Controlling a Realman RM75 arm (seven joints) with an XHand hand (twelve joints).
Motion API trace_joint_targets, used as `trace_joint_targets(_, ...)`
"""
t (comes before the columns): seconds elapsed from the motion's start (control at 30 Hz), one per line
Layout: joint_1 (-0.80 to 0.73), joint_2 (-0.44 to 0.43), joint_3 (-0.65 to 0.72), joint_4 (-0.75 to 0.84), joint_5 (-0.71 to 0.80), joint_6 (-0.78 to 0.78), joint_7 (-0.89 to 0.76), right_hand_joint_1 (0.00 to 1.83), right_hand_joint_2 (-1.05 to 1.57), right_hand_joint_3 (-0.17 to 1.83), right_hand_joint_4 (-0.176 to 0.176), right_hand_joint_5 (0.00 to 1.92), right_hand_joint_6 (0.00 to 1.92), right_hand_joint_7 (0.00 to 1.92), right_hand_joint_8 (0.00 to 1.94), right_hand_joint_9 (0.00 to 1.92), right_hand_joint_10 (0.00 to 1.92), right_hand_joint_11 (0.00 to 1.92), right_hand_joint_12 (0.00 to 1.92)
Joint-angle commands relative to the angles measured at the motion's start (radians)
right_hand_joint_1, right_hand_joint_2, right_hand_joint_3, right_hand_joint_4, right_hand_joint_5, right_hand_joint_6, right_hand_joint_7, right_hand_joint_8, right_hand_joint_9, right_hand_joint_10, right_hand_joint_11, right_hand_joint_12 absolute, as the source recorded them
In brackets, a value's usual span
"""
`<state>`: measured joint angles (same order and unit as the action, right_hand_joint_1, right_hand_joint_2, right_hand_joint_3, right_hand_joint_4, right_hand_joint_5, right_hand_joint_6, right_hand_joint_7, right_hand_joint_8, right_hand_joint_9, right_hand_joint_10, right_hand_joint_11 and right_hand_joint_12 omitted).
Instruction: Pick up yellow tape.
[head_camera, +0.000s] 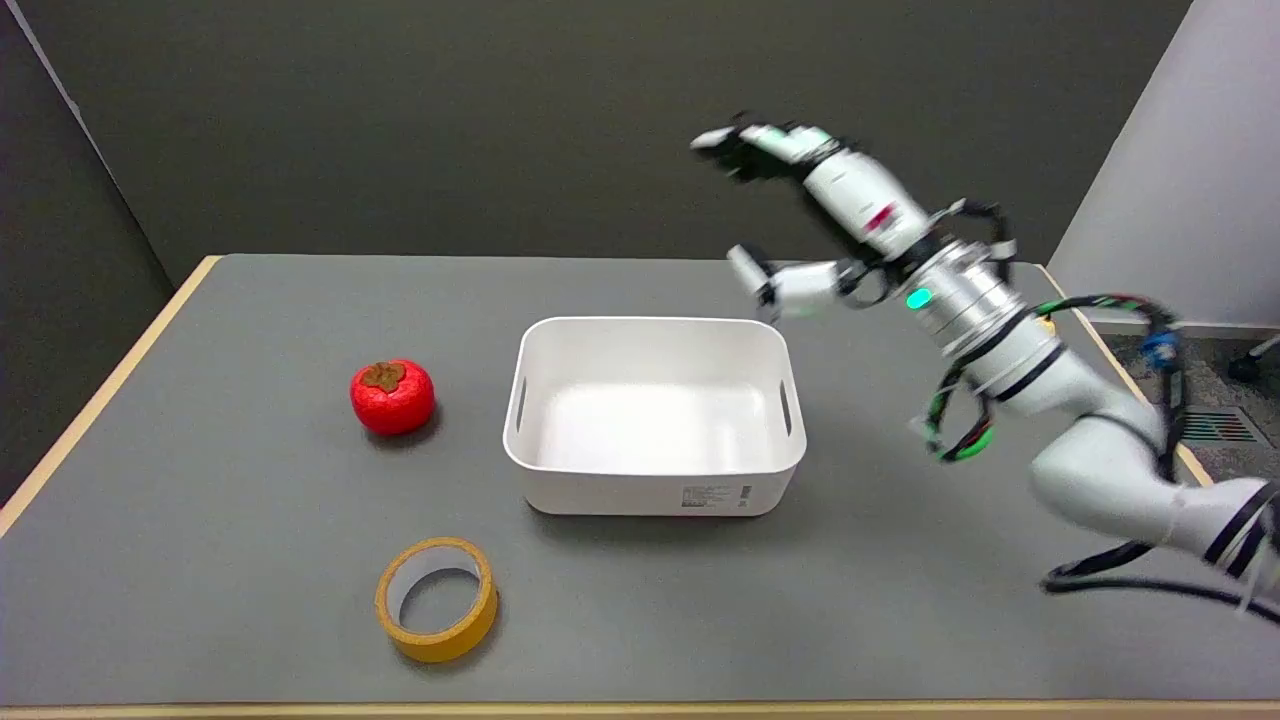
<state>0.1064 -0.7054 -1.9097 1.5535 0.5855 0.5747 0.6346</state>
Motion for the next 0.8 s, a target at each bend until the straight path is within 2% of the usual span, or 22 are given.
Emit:
trace_joint_targets(0.03,0.048,-0.286,-0.357,0.272,-0.045,-0.185,-0.641,0.94,0.75,1.01,0.103,0.25,0.57,0.43,0.50,0.38,0.83,0.18,1.27)
trace_joint_targets(0.23,0.059,-0.338,-0.429,0.272,-0.164,-0.078,-0.617,0.95,0.79,1.01,0.096,0.25,0.58,0.43,0.52,0.37,0.81,0.14,1.21)
trace_joint_targets(0.37,0.065,-0.359,-0.455,0.272,-0.175,-0.090,-0.592,0.96,0.81,1.01,0.100,0.23,0.58,0.39,0.55,0.36,0.77,0.10,1.16)
trace_joint_targets(0.47,0.049,-0.360,-0.452,0.272,-0.172,-0.119,-0.609,0.98,0.82,1.00,0.116,0.23,0.63,0.40,0.56,0.37,0.77,0.11,1.15)
trace_joint_targets(0.6,0.006,-0.332,-0.419,0.270,-0.161,-0.126,-0.664,1.01,0.80,1.00,0.134,0.26,0.69,0.43,0.56,0.39,0.80,0.15,1.16)
trace_joint_targets(0.7,-0.028,-0.292,-0.411,0.272,-0.161,-0.129,-0.705,1.05,0.71,1.01,0.149,0.31,0.67,0.45,0.54,0.42,0.85,0.20,1.23)
trace_joint_targets(0.8,-0.033,-0.271,-0.447,0.272,-0.149,-0.178,-0.857,1.04,0.64,1.02,0.151,0.30,0.61,0.46,0.53,0.43,0.89,0.22,1.28)
